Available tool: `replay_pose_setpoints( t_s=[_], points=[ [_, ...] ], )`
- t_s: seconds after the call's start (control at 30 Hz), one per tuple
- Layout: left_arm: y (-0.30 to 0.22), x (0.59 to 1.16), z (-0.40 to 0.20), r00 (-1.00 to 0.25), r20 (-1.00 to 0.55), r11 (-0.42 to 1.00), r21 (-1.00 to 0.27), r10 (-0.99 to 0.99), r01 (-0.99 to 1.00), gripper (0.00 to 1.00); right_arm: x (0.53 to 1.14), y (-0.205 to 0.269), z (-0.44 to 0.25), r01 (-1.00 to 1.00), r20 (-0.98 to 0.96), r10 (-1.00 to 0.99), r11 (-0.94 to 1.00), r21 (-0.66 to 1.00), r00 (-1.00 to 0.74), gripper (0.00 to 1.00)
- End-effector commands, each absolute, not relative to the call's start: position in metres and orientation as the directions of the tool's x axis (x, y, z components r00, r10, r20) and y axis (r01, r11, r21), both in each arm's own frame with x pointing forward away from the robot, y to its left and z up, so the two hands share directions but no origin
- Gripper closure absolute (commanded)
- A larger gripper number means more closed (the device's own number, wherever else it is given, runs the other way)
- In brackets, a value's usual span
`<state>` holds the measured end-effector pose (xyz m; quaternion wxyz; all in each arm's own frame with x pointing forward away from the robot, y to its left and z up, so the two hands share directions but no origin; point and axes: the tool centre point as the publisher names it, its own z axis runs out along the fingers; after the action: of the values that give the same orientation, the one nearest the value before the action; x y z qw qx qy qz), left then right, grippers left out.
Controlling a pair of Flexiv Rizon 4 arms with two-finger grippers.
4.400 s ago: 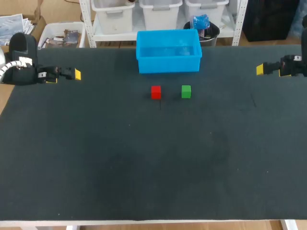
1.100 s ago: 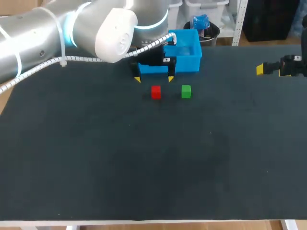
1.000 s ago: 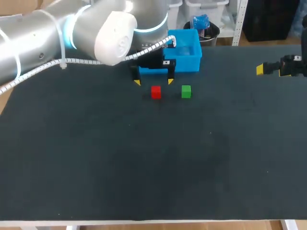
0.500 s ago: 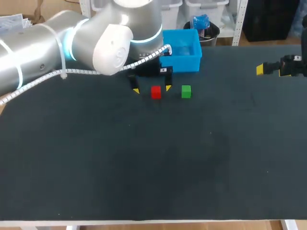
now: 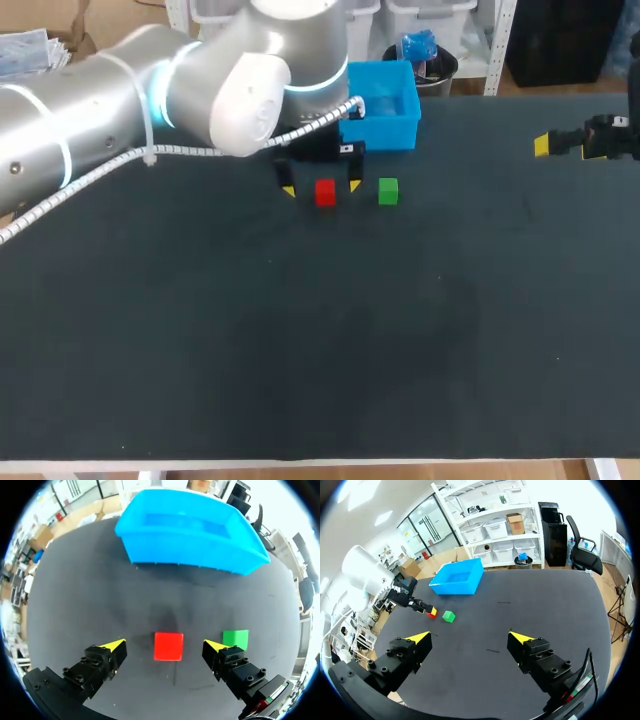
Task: Use the left arm to pick the red cube and place it into the blue plastic box first, then use the right arm to grasp the green cube and put it into the same blue plastic box after the first action is fully finished.
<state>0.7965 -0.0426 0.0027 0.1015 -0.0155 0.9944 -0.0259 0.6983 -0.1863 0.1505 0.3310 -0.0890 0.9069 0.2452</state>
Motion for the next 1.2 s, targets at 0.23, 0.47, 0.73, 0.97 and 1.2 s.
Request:
replay_pose_setpoints(
  t_s=[0.23,0.47,0.73,0.97,1.2],
  points=[
    [-0.045,0.804,-0.009,-0.987,-0.159,0.999,-0.043,-0.022,-0.015,0.00,0.699,-0.186,0.150,-0.323,-0.644,0.000,0.865,0.385,-0.765,0.00],
    [-0.044,0.806,-0.011,-0.986,-0.165,1.000,-0.030,-0.003,0.002,0.00,0.699,-0.186,0.150,-0.323,-0.644,0.000,0.865,0.385,-0.765,0.00],
    [-0.044,0.807,-0.013,-0.984,-0.177,1.000,-0.022,0.016,0.020,1.00,0.699,-0.186,0.150,-0.323,-0.644,0.000,0.865,0.385,-0.765,0.00],
    [-0.045,0.805,-0.012,-0.983,-0.182,1.000,-0.025,0.011,0.016,1.00,0.699,-0.186,0.150,-0.323,-0.644,0.000,0.865,0.385,-0.765,0.00],
    [-0.045,0.801,-0.001,-0.980,-0.197,0.999,-0.032,0.005,0.011,1.00,0.699,-0.186,0.150,-0.323,-0.644,0.000,0.865,0.385,-0.765,0.00]
  ],
)
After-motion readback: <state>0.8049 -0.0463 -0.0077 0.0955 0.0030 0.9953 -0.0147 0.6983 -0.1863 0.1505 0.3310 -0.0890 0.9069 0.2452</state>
